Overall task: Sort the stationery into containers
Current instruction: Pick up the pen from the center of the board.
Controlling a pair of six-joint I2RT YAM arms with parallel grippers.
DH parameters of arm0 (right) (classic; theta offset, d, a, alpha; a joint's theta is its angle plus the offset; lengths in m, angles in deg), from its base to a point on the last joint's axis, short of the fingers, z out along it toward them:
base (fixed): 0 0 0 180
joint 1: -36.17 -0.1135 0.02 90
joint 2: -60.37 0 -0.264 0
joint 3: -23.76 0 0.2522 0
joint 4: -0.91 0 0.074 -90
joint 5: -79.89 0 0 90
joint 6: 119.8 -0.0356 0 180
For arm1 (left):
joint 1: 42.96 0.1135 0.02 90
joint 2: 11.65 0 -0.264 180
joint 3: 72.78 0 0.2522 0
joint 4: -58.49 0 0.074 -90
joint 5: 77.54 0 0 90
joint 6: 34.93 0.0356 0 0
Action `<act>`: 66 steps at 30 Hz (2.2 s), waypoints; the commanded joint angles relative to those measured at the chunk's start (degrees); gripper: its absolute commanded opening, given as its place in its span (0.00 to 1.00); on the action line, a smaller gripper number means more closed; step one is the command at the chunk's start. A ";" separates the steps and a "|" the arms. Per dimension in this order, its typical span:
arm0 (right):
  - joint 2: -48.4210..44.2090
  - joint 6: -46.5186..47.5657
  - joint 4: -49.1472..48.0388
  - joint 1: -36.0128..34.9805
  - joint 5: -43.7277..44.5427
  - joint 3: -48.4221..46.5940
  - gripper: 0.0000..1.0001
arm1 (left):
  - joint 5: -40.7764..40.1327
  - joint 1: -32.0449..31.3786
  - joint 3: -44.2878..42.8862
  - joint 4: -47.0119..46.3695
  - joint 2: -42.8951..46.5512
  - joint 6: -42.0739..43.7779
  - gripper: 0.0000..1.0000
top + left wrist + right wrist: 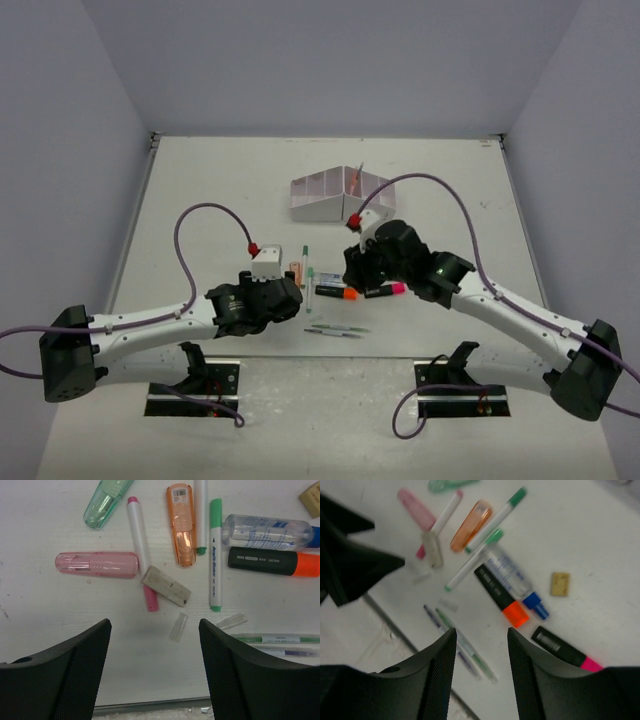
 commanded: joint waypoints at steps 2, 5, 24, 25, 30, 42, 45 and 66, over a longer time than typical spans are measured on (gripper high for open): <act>5.98 8.05 9.24 -11.31 0.31 -1.27 0.47 | -1.06 -0.29 -2.13 1.41 2.33 -1.25 0.74; 11.02 9.86 11.03 -15.45 2.95 -2.92 0.45 | -1.73 -0.29 -3.39 3.68 6.71 0.05 0.77; 27.54 12.50 11.34 -17.53 10.33 -7.02 0.36 | 1.58 -0.21 -4.60 4.32 17.47 11.27 0.94; 28.06 12.50 11.48 -17.53 10.02 -7.14 0.35 | 1.55 -0.25 -4.65 4.32 17.54 11.28 0.94; 28.78 12.50 11.58 -17.53 8.52 -7.23 0.34 | 1.42 -0.29 -4.51 4.32 18.59 11.37 0.94; 28.44 12.30 11.55 -18.25 6.13 -6.97 0.32 | 1.68 -0.29 -4.08 3.91 18.48 11.46 0.95; 26.84 12.15 11.32 -19.39 5.00 -7.24 0.32 | 1.68 -0.29 -3.90 3.71 18.51 11.46 0.95; 30.82 11.30 8.88 -22.28 2.07 -7.73 0.31 | -2.21 -0.29 -4.19 8.00 27.41 5.75 0.98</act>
